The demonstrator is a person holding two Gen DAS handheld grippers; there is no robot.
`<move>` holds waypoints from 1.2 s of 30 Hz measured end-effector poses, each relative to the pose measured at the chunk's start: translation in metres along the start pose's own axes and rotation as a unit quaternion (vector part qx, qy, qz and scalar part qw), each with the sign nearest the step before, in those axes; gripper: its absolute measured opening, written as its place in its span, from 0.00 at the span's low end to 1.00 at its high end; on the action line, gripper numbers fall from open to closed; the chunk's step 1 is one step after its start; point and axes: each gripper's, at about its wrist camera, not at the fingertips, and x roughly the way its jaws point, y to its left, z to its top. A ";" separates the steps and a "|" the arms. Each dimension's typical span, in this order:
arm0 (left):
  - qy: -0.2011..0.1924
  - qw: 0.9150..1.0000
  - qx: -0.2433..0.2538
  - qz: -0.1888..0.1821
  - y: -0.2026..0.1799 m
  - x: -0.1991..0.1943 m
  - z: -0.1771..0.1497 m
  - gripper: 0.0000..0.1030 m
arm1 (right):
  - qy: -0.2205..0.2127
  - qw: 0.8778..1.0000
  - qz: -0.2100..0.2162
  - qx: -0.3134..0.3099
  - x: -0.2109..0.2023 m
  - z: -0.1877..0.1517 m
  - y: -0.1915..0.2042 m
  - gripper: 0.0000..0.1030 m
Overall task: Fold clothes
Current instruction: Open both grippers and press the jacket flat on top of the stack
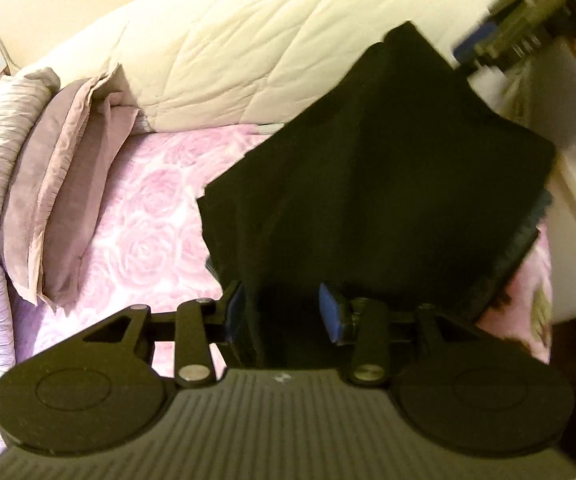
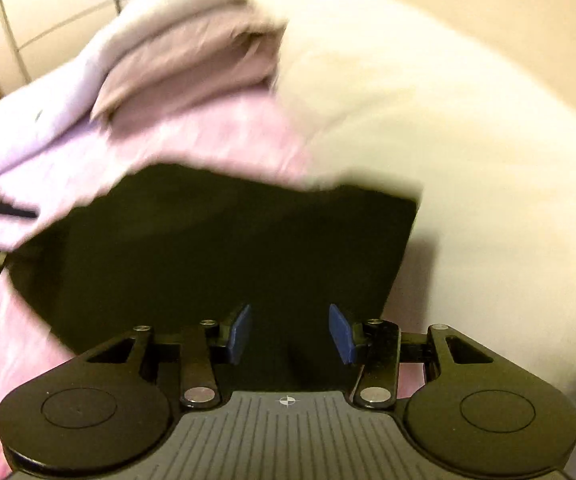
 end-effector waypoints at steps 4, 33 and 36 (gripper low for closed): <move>0.032 0.999 0.013 -0.010 -0.006 0.031 -0.008 0.35 | -0.006 1.000 -0.025 0.009 0.045 0.029 -0.026 0.46; 0.037 0.994 -0.089 -0.046 0.046 0.106 0.058 0.39 | 0.032 0.999 -0.014 0.029 0.062 -0.014 -0.019 0.52; 0.038 0.995 -0.083 -0.041 0.043 0.106 0.060 0.39 | 0.031 0.999 -0.009 0.020 0.063 -0.019 -0.016 0.54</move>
